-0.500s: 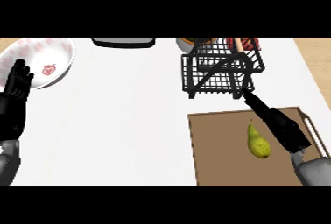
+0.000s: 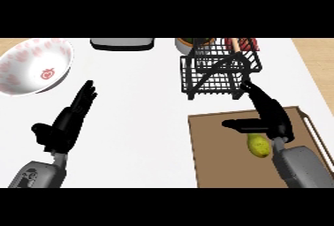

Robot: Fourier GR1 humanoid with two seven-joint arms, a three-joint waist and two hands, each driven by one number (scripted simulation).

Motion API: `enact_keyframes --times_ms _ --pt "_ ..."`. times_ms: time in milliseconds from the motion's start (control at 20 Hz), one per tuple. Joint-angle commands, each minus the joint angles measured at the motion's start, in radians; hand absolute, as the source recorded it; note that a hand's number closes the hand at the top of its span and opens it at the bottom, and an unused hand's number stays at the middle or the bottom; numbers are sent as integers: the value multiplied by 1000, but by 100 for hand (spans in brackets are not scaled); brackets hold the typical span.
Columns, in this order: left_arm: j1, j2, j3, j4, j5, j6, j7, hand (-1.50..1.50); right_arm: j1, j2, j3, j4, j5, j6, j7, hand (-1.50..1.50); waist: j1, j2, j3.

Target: Pick the pear from the tray and place it in the tiered basket

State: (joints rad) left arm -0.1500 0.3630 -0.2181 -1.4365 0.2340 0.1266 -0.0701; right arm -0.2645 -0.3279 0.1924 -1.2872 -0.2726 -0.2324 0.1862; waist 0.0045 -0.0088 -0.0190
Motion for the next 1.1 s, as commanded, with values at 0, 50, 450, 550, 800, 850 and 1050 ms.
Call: enact_keyframes --times_ms 0,50,450,550,800,850,1050 --pt "8 -63 -65 28 6 -42 -13 0 -65 156 -63 160 -21 -151 -10 -150 19 24 20" --pt "-12 -65 -66 45 7 -49 9 0 -89 167 -71 203 -1 -163 -62 -150 18 22 20" --pt "-46 -92 -50 119 -22 -49 -18 0 -292 -191 46 112 155 46 325 -150 1 7 15" --pt "-15 -97 -52 117 -26 -43 -47 0 -303 -281 128 123 225 151 394 -150 12 5 12" --pt "-21 -93 -50 117 -5 -79 -44 0 -390 -399 279 102 226 521 599 -150 31 6 10" --pt "-10 -94 -58 126 -13 -82 -58 0 -428 -428 272 89 195 601 632 -150 25 6 11" --pt "-27 -116 -65 127 -36 -55 -46 0 -548 -351 296 90 91 781 827 -150 23 9 16"
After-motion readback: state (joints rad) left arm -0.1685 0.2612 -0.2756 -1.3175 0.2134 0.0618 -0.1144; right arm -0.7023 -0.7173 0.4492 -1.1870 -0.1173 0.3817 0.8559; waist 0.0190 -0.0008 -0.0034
